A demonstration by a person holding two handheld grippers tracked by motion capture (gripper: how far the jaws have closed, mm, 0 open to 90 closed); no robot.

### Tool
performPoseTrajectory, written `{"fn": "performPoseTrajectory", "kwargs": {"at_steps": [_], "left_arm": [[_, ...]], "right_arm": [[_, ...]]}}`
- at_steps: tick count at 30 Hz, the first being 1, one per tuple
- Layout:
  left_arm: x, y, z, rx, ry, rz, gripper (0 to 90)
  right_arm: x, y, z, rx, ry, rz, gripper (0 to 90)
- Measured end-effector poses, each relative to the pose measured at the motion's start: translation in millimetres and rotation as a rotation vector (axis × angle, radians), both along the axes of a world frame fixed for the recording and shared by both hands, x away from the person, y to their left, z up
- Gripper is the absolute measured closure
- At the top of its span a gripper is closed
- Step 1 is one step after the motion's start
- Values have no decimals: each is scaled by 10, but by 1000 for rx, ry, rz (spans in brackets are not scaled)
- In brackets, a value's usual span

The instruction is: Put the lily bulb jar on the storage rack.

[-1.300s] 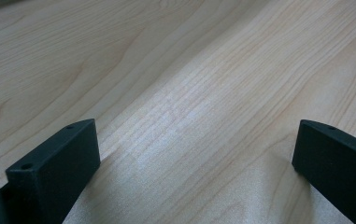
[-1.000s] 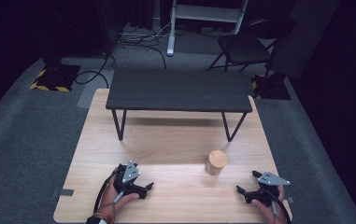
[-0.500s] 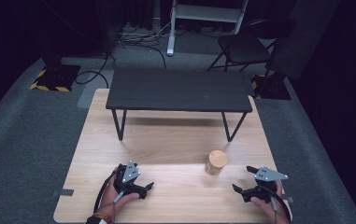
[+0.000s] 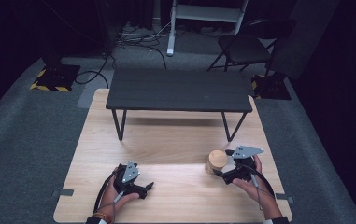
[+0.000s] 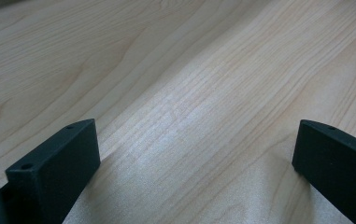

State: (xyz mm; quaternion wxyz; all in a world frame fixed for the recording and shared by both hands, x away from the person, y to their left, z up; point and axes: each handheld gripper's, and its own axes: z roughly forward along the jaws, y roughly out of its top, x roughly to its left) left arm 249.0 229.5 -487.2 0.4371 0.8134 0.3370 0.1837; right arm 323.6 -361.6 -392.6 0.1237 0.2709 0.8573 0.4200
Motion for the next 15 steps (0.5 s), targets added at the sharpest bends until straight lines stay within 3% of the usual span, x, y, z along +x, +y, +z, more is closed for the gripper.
{"fn": "performPoseTrajectory", "kwargs": {"at_steps": [4, 9, 15], "left_arm": [[2, 2, 1, 1, -1, -2, 8], [3, 2, 1, 2, -1, -3, 8], [3, 3, 1, 2, -1, -3, 8]], "right_arm": [[74, 90, -7, -35, 3, 13, 4], [126, 181, -59, -71, 25, -13, 4], [207, 203, -152, -67, 26, 18, 18]]}}
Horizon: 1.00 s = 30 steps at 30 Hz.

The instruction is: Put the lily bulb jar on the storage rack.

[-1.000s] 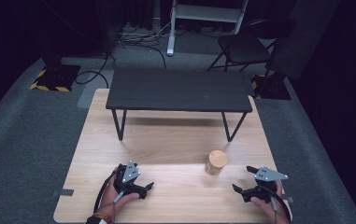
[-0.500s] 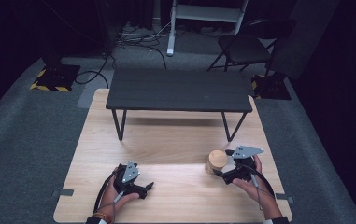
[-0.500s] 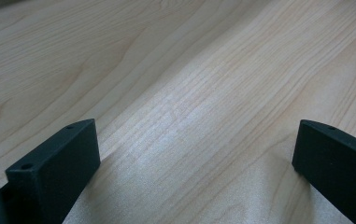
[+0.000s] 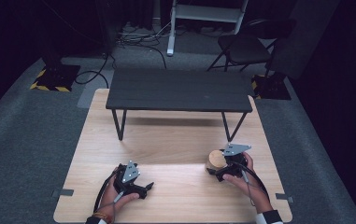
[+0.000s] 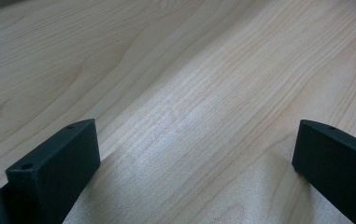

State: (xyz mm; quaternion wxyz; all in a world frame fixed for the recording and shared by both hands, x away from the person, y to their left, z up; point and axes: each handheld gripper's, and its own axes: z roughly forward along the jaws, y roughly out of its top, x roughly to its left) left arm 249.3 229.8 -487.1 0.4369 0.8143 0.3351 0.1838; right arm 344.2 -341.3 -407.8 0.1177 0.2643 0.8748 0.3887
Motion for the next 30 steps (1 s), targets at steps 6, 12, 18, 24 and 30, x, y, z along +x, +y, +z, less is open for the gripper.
{"fn": "performPoseTrajectory", "kwargs": {"at_steps": [6, 12, 18, 24, 30], "left_arm": [[0, 0, 0, 0, 0, 0, 8], [1, 0, 0, 0, 0, -1, 8], [2, 1, 0, 0, 0, -1, 8], [2, 1, 1, 0, 0, -1, 8], [2, 1, 0, 0, 0, -1, 7]], "right_arm": [[32, 38, -60, -13, -4, 18, 218], [21, 48, -62, -14, -10, 0, 249], [-33, 93, 98, -16, -39, -4, 249], [5, 112, 552, 27, -66, 7, 249], [155, 171, 1051, 49, -94, 36, 249]]}}
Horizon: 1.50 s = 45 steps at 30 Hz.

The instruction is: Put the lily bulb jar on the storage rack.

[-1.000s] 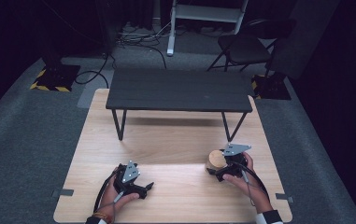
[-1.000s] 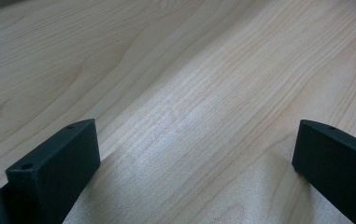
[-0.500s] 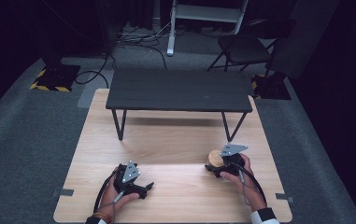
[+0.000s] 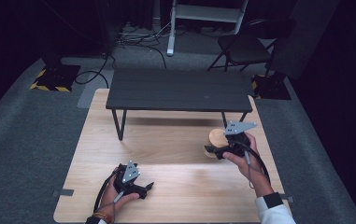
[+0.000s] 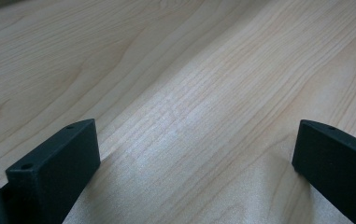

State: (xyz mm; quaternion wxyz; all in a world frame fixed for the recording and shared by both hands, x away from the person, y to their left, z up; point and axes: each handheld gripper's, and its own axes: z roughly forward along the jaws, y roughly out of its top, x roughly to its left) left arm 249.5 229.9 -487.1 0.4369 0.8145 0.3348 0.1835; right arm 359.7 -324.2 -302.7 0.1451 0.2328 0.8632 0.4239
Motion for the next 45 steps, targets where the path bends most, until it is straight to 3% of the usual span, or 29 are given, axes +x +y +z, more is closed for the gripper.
{"fn": "performPoseTrajectory", "kwargs": {"at_steps": [6, 13, 16, 24, 29, 32, 36, 45], "left_arm": [[1, -1, 1, 1, 0, 0, 7], [1, -1, 1, 1, 0, 0, 7], [1, -1, 3, 2, 0, -1, 8], [2, -2, 3, 2, 0, -1, 8], [2, -3, 2, 1, 0, 0, 8], [3, -2, 2, 1, 0, -1, 8], [4, -2, 2, 1, 0, -2, 8], [5, -3, 0, 0, 0, -2, 8]], "right_arm": [[135, 46, 470, 48, -18, 13, 249], [263, 232, 944, 15, -26, -14, 249], [332, 304, 1065, 5, -24, -35, 249], [577, 449, 1213, -6, -5, -81, 249], [741, 554, 1256, -29, 2, -146, 249], [845, 539, 1224, 11, 24, -187, 249], [928, 647, 1224, -33, 26, -245, 249], [1082, 715, 1082, -20, 49, -262, 249]]}}
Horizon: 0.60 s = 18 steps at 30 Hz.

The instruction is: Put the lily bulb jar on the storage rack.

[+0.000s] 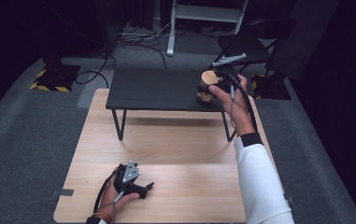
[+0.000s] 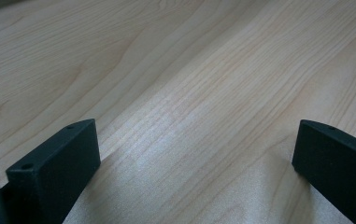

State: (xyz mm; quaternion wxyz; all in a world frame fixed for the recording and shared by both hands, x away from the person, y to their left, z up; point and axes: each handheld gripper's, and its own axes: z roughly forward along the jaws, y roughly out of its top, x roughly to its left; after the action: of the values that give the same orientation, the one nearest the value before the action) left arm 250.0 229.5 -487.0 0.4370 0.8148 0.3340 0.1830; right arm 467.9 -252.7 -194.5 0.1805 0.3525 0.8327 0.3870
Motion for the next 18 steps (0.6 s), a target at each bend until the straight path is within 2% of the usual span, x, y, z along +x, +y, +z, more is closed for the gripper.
{"fn": "performPoseTrajectory", "kwargs": {"at_steps": [5, 10, 14, 16, 18], "left_arm": [[1, 0, 0, 0, 0, 0, 8], [2, 0, -1, -1, 0, 0, 8], [2, 0, 0, 0, 0, -1, 8], [2, 0, 0, 0, 0, -1, 8], [2, -1, -1, -1, 0, 0, 8]], "right_arm": [[41, 59, -83, -7, 9, -11, 249], [22, 80, -129, 0, -14, -14, 247], [37, 52, -169, 28, -11, -16, 156], [-3, 46, -170, 32, -33, -25, 103], [-40, 1, -159, 53, -52, -17, 97]]}}
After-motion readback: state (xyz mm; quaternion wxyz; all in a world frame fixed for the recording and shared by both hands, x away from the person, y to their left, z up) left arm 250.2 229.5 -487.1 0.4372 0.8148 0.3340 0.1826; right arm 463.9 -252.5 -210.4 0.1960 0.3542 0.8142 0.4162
